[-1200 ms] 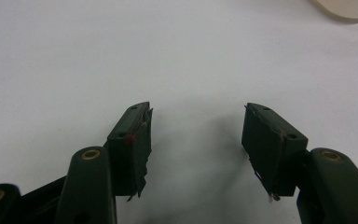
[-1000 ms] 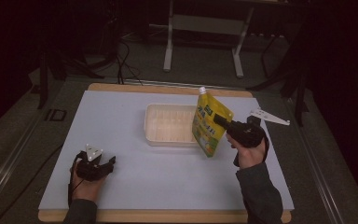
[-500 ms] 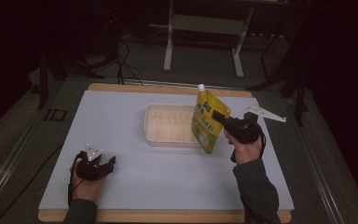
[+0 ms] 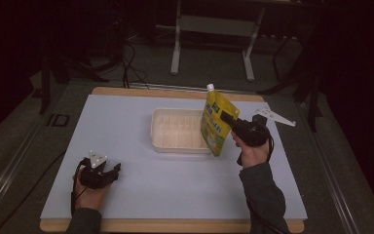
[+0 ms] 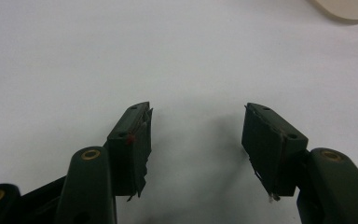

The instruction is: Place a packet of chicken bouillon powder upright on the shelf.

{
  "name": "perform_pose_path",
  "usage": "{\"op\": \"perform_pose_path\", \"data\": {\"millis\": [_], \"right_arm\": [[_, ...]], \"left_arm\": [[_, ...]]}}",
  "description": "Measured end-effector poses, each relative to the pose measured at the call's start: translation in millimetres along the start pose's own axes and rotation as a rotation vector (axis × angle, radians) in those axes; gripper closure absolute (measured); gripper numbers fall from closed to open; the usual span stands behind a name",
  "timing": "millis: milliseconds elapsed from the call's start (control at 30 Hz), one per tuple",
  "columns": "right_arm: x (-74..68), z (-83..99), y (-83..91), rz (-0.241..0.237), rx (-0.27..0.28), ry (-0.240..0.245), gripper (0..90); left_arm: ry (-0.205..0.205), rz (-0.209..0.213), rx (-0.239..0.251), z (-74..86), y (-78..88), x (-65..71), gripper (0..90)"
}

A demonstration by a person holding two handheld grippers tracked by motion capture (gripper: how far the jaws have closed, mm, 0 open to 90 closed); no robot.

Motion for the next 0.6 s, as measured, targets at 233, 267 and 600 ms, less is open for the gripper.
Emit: {"op": "perform_pose_path", "data": {"millis": [233,267,600], "right_arm": [[-0.4,-2.5,-7.2,0.024,0.023,-0.001,90.0],[0.0,-2.8,-8.2,0.029,0.028,-0.003,90.0],[6.1,0.3,-17.4,0.057,0.041,-0.036,90.0]], "left_arm": [[0.007,0.000,0.005,-0.1,-0.2,-0.4,41.9],[0.007,-0.001,0.006,-0.1,-0.2,-0.3,41.9],[0.006,-0.002,0.008,-0.2,-0.3,-0.1,41.9]]}}
Point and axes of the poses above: each handheld gripper's, and its own axes: y roughly backward along the jaws, z roughly out of its underside, x roughly to its right, the point moved 5 cm from there along -y, roughly forward along the jaws, and after that the axes turned 1 degree about -y, right-handed, at the moved point
